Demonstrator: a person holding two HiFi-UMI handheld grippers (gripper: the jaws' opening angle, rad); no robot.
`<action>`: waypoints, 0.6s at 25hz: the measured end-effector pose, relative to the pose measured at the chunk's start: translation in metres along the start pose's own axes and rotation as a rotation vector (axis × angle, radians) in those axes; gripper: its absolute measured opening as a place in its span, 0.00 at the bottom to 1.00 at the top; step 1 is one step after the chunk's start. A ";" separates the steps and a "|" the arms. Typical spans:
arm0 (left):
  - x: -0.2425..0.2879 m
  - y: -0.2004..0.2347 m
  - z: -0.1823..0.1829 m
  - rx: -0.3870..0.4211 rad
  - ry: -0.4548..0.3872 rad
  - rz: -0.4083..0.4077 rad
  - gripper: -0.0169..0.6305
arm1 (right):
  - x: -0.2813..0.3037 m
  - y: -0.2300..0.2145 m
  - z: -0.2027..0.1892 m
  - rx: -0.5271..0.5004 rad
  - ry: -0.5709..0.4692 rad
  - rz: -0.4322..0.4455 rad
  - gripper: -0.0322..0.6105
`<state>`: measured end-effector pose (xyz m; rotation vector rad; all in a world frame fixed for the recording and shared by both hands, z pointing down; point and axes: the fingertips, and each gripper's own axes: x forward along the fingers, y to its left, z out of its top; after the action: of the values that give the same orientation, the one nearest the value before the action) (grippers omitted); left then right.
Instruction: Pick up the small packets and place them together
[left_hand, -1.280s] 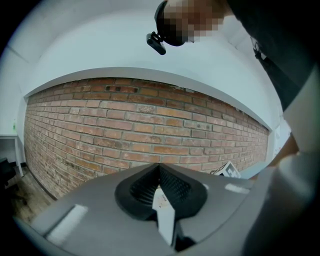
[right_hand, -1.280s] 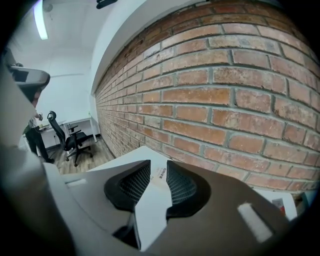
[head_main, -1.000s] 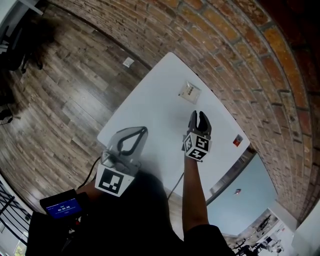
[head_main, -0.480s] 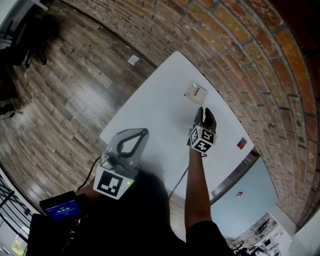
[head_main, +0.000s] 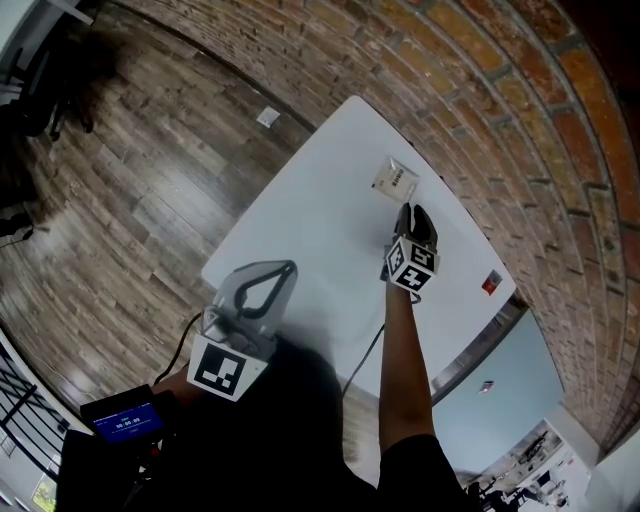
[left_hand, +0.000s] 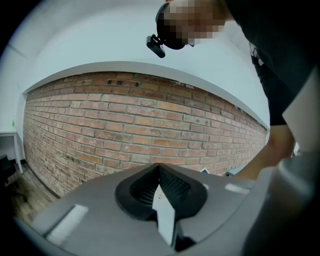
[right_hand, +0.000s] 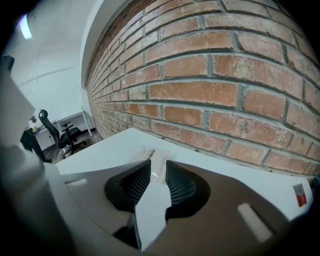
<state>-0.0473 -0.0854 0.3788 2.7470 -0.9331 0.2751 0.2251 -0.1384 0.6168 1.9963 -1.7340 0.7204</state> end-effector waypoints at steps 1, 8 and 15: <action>0.001 0.000 0.000 0.003 0.002 -0.004 0.03 | 0.003 0.000 -0.002 0.001 0.008 0.001 0.20; 0.003 -0.003 0.000 0.020 0.009 -0.023 0.03 | 0.013 -0.002 -0.013 0.010 0.032 0.004 0.22; 0.002 0.000 -0.001 0.013 0.010 -0.014 0.03 | 0.021 -0.002 -0.017 0.033 0.055 0.003 0.22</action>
<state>-0.0462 -0.0863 0.3802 2.7602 -0.9121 0.2924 0.2267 -0.1447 0.6431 1.9764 -1.7047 0.8023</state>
